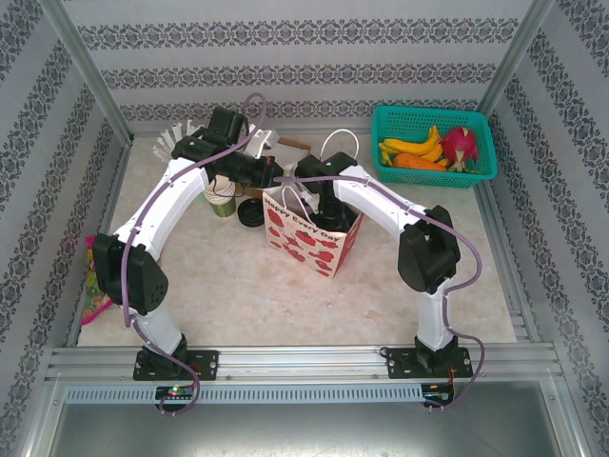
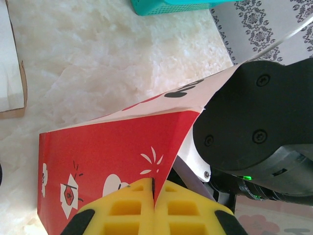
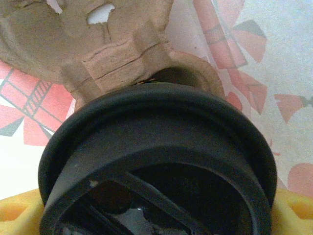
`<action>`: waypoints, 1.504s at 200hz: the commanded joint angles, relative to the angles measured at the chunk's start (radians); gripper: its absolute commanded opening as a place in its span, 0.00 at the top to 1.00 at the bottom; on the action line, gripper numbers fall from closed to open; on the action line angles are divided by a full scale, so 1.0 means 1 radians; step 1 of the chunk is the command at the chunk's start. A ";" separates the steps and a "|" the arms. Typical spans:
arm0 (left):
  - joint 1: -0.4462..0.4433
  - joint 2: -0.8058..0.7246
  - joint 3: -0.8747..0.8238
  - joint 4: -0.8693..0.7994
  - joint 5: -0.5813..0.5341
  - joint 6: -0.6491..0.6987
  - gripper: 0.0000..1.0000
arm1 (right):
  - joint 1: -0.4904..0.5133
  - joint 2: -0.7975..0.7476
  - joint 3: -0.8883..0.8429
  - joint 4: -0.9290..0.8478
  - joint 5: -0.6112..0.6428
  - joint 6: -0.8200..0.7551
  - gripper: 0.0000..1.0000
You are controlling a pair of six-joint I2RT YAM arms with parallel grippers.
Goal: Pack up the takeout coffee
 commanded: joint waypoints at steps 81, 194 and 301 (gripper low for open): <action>-0.013 -0.041 0.019 -0.047 0.016 0.032 1.00 | 0.013 -0.066 0.076 -0.059 -0.024 -0.003 0.06; -0.014 -0.052 -0.015 -0.020 0.037 0.015 1.00 | 0.016 -0.149 0.160 -0.070 -0.016 0.040 0.02; -0.013 -0.045 -0.012 -0.015 0.014 0.006 1.00 | 0.014 -0.259 0.190 -0.024 0.001 0.082 0.02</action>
